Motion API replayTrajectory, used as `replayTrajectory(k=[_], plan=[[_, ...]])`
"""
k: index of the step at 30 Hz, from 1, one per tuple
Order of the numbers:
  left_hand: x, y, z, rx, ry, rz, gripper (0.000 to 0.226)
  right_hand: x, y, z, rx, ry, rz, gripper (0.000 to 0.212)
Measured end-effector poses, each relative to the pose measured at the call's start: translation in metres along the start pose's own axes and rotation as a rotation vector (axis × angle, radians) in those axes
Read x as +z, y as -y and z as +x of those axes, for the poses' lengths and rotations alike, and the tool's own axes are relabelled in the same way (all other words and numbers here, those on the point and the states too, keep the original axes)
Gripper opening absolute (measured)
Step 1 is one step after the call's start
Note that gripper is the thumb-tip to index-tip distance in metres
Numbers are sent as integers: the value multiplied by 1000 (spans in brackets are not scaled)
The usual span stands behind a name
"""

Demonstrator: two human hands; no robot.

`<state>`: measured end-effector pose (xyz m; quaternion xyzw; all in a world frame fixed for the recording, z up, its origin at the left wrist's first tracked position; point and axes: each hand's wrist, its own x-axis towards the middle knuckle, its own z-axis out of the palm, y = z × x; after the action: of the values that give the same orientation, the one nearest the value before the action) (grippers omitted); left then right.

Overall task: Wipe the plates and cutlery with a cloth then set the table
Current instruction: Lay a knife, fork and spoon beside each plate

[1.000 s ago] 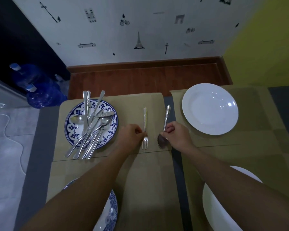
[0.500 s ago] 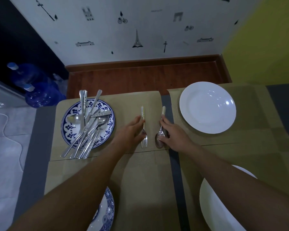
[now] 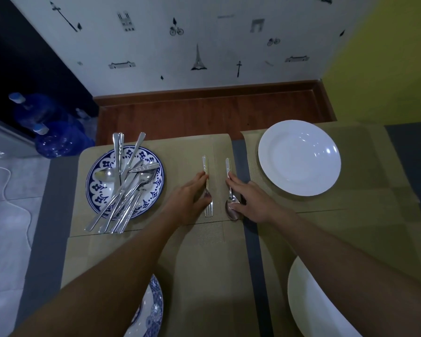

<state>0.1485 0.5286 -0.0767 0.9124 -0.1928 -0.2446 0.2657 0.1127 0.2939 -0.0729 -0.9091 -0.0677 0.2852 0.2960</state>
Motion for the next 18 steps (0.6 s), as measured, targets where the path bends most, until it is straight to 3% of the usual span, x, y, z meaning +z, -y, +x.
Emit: replayTrajectory(k=[4,18], plan=[[-2,1,3,2,57,36,78,-1,-2,1,3,11,27,84],[3,-7,-1,-9,13,16,79,-3,-3,3,6,20,43,83]])
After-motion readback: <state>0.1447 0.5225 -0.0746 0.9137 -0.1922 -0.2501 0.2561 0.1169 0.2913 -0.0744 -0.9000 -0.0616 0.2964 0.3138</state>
